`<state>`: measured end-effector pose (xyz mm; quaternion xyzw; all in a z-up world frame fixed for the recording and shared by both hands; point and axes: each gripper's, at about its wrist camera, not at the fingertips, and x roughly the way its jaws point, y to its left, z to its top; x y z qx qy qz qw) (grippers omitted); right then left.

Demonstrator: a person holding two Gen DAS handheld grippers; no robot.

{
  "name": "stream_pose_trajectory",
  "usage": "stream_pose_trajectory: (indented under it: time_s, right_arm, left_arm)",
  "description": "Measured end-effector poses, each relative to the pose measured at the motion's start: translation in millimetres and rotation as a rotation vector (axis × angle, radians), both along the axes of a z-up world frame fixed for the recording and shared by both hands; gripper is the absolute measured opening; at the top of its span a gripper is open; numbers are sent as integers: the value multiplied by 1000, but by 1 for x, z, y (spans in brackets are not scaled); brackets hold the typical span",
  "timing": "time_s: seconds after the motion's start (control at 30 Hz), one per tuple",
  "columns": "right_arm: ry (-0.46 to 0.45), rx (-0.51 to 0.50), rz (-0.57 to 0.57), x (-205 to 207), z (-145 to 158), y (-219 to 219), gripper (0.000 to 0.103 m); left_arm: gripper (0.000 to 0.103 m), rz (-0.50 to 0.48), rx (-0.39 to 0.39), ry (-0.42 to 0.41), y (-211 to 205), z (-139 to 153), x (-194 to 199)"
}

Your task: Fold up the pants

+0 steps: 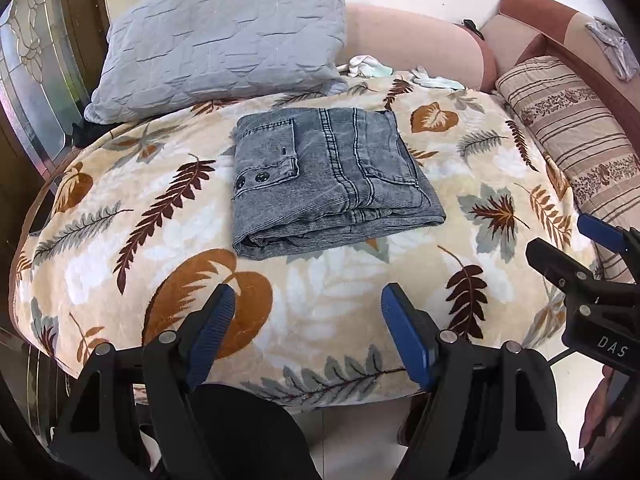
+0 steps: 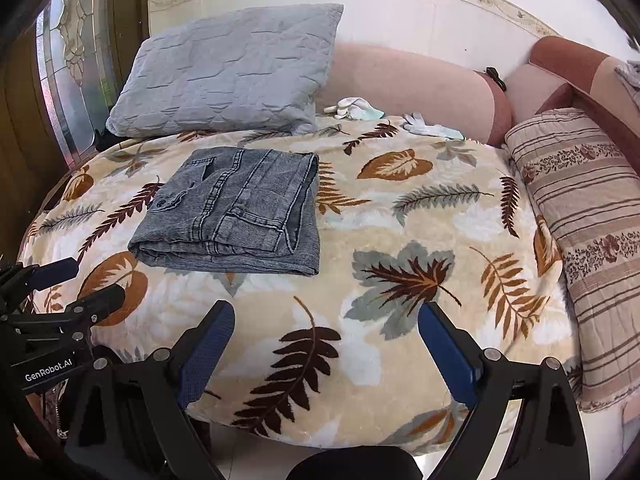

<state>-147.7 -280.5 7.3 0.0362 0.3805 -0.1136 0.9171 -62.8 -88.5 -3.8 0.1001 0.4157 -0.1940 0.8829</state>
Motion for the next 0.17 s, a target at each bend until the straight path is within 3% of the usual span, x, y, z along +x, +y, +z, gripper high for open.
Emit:
stream_pose_trajectory:
  time_s: [0.17]
  right_arm:
    - [15, -11, -11, 2, -3, -2, 94]
  left_arm:
    - [76, 7, 8, -43, -1, 4, -3]
